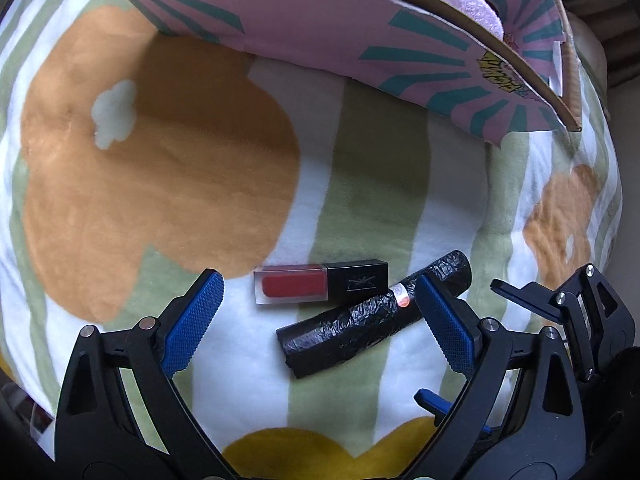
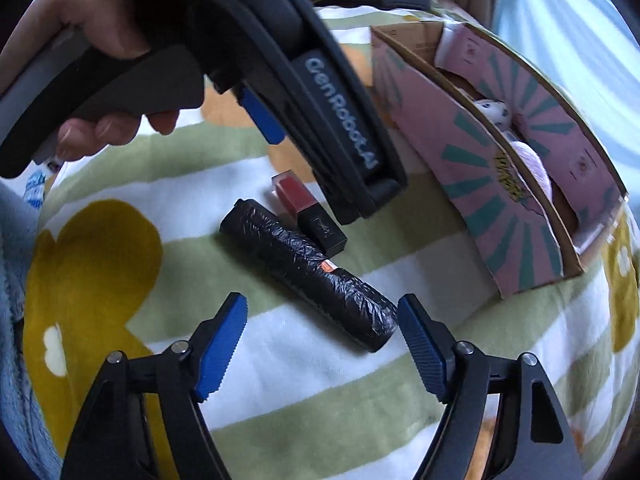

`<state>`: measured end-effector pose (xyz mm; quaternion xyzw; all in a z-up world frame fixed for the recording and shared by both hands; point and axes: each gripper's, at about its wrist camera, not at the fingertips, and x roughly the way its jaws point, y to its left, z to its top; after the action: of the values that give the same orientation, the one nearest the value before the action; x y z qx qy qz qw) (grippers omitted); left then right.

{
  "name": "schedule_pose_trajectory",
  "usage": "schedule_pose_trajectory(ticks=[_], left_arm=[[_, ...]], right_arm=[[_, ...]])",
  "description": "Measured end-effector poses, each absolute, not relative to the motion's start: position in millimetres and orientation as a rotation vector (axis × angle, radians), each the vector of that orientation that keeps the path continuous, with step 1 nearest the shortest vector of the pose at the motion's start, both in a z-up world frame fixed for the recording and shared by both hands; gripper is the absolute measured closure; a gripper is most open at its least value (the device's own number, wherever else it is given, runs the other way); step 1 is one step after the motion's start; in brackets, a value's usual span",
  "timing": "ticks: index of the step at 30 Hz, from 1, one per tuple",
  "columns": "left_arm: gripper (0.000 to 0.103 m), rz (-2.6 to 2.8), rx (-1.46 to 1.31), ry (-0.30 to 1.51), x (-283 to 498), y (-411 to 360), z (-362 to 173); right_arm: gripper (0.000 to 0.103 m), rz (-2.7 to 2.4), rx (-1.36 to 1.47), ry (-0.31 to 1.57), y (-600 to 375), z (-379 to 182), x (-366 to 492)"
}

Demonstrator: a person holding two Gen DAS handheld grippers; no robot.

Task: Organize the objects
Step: 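Withdraw both tools from the box back toward the lipstick and black roll, then grasp the red lipstick with left tool while right tool grasps black wrapped roll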

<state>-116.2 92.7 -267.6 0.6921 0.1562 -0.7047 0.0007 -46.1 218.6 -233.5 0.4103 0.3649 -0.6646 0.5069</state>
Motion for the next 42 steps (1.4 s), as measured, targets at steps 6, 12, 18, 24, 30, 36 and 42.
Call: schedule_pose_trajectory(ticks=[6,12,18,24,30,36,42], left_arm=[[0.007,-2.148,2.223,0.467,-118.9,102.1,-284.8],[0.014,-2.094,2.257,0.463,-124.9,105.0,-296.4],[0.020,-2.068,2.290,0.454,-130.6,108.6,-294.6],[0.020,-2.074,2.284,0.467,-132.2,107.8,-286.5],[0.020,-2.086,2.274,0.511,-135.0,107.2,-272.1],[0.020,-2.106,2.241,0.564,-140.8,103.8,-251.1],[0.020,-2.150,2.223,0.564,-149.2,109.0,-221.9]], right_arm=[[0.039,-1.405,0.883,0.970,209.2,-255.7,-48.3],[0.046,-1.283,0.845,1.008,203.4,-274.1,-55.2],[0.050,-1.181,0.854,0.991,192.1,-282.9,-62.3],[0.054,-1.094,0.831,1.005,180.6,-289.2,-60.1],[0.068,-1.073,0.843,0.994,173.8,-289.8,-64.2],[0.071,-1.085,0.861,0.987,165.9,-290.0,-59.3],[0.073,-1.137,0.906,0.974,156.7,-285.3,-51.8]])
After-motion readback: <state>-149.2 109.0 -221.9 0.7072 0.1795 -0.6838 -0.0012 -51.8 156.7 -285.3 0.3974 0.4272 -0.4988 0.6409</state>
